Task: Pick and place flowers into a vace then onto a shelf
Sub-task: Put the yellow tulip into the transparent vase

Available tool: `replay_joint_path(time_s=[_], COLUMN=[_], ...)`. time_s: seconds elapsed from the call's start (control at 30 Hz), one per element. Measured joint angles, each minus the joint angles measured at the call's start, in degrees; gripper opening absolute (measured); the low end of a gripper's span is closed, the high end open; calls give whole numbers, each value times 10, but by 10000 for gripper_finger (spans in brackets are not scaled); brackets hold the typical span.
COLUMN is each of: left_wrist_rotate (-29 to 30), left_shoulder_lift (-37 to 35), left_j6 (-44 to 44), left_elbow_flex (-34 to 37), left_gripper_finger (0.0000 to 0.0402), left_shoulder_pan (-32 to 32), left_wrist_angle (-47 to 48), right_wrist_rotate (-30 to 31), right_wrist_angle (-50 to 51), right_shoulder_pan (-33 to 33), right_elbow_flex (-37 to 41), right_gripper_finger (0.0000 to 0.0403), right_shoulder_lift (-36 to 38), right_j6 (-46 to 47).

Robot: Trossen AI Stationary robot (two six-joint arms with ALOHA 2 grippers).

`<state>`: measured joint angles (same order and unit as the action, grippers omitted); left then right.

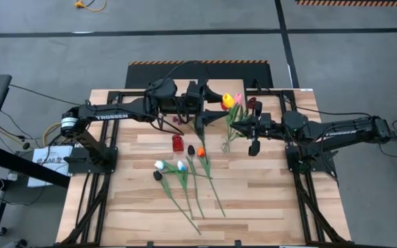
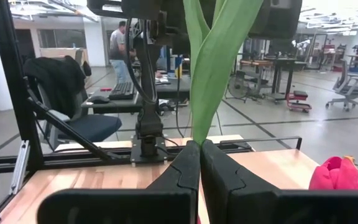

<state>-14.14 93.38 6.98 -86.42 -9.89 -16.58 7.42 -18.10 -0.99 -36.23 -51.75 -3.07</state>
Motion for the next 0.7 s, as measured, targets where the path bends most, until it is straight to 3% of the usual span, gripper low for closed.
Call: replay_joint_path(time_s=[0.17,0.5,0.7], left_wrist_rotate=[-4,-11,-18], left_shoulder_lift=[38,48,53], left_j6=[20,-5,-4], left_elbow_flex=[-21,-60,-61], left_gripper_finger=[235,233,178], left_shoulder_pan=[-1,-3,-3], left_wrist_angle=[2,28,36], right_wrist_rotate=[0,0,0], right_wrist_angle=[-1,3,8], right_shoulder_pan=[0,-2,-2], right_elbow_flex=[0,0,0], right_gripper_finger=[0,0,0], right_shoulder_lift=[0,0,0], right_j6=[0,0,0])
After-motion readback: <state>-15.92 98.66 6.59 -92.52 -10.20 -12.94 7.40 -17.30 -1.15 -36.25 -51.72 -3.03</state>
